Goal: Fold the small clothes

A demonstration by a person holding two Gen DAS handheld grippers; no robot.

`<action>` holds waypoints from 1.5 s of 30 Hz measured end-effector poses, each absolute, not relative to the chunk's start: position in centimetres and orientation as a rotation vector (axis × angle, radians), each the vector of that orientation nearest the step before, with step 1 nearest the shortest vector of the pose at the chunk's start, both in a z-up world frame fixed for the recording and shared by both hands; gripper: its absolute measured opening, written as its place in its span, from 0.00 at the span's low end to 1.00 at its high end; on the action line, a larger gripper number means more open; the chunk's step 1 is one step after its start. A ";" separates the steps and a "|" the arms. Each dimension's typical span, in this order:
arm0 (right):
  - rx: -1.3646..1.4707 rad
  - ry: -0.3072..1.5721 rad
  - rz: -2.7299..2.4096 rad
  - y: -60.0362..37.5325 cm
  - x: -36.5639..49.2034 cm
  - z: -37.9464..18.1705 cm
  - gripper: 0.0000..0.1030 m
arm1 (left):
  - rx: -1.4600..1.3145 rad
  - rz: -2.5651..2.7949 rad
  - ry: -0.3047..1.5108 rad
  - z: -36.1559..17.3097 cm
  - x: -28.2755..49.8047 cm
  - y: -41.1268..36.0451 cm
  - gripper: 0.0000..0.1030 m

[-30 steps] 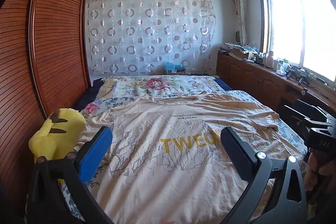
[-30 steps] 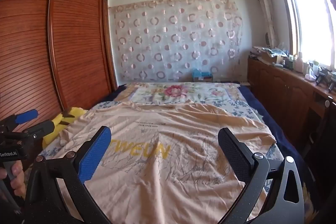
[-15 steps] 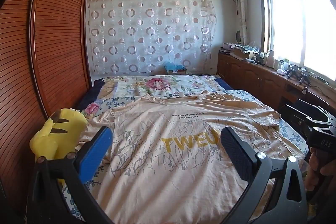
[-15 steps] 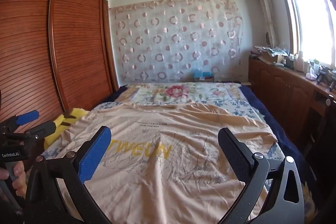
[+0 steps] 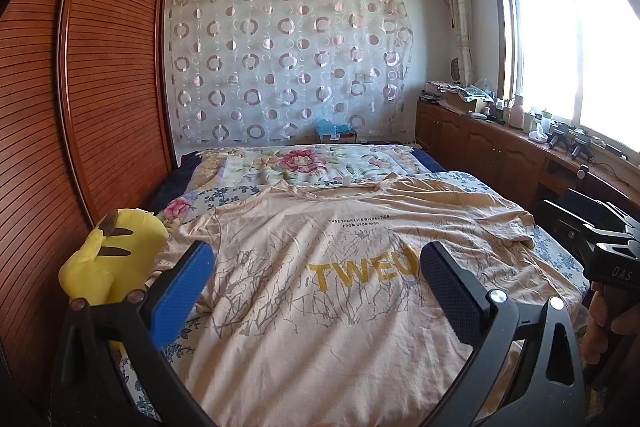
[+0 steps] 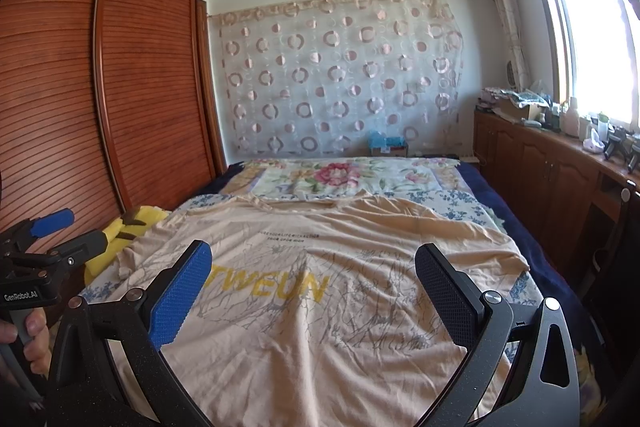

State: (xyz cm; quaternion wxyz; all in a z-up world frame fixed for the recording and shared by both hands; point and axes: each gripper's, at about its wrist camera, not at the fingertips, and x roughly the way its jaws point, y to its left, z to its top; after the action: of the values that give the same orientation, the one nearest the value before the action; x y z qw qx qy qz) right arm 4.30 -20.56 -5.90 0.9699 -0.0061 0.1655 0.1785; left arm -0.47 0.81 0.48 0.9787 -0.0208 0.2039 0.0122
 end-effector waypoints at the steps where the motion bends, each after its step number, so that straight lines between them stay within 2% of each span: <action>1: -0.012 0.334 0.361 -20.6 4.3 -5.9 1.00 | -0.039 0.026 0.411 0.5 -0.5 0.8 1.00; 45: -0.010 0.336 0.362 -20.5 4.2 -5.9 1.00 | -0.029 0.027 0.408 0.5 -0.6 0.5 1.00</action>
State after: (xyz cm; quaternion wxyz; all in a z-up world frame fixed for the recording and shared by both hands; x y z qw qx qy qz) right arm 4.25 -20.50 -5.90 0.9697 -0.0051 0.1661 0.1789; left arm -0.56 0.48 0.49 0.9791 -0.0144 0.2027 0.0136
